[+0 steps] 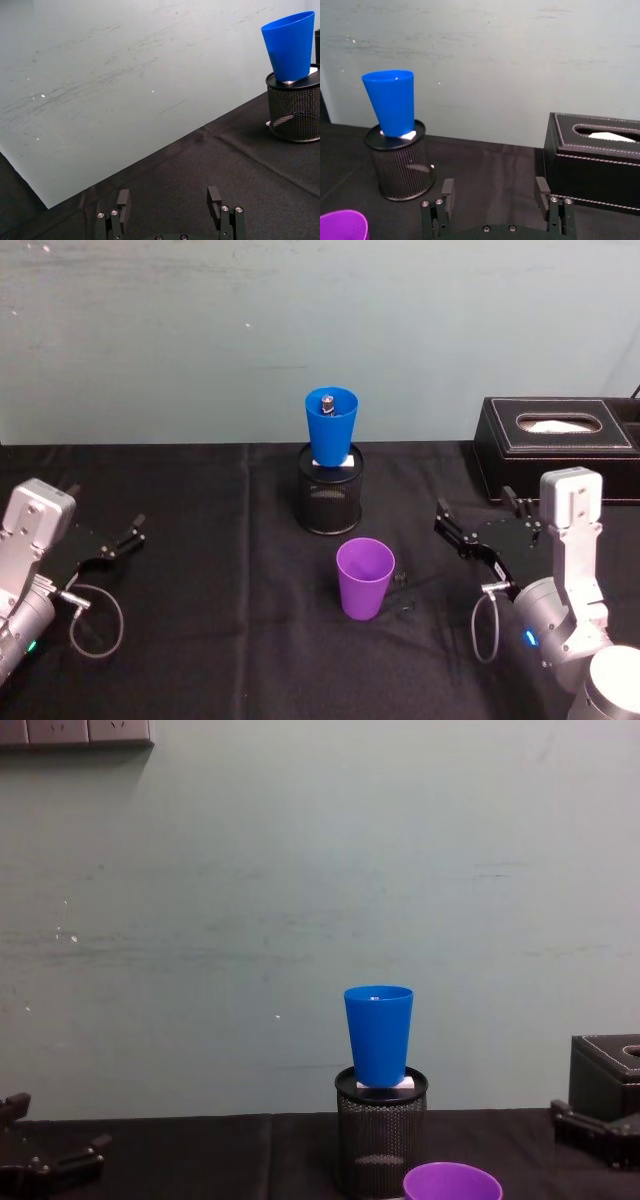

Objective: Pick up one cup with a gripper and tap it against the other cup.

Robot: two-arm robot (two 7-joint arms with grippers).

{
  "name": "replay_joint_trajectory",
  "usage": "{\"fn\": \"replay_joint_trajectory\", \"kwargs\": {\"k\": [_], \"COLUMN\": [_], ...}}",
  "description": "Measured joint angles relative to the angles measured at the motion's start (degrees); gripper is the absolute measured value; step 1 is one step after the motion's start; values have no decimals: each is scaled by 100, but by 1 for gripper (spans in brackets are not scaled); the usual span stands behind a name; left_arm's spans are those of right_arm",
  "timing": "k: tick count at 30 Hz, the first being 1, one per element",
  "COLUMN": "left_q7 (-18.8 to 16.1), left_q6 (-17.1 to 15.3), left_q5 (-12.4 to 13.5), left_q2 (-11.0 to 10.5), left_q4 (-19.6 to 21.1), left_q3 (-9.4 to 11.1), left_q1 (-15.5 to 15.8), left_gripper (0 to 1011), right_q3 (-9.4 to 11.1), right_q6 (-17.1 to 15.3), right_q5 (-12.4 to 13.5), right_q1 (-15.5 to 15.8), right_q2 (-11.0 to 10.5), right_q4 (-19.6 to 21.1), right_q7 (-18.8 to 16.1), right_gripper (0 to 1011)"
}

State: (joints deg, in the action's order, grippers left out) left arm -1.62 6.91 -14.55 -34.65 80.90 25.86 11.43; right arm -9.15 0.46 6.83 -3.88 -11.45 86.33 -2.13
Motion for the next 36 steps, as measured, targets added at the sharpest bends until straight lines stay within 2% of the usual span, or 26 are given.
{"fn": "replay_joint_trajectory", "kwargs": {"k": [36], "left_q7": [0], "left_q6": [0], "left_q5": [0], "left_q2": [0], "left_q4": [0], "left_q3": [0], "left_q1": [0], "left_gripper": [1000], "right_q3": [-5], "right_q6": [9], "right_q5": [3], "right_q1": [-5], "right_q2": [-6], "right_q4": [12], "right_q7": [-24], "right_gripper": [1002]}}
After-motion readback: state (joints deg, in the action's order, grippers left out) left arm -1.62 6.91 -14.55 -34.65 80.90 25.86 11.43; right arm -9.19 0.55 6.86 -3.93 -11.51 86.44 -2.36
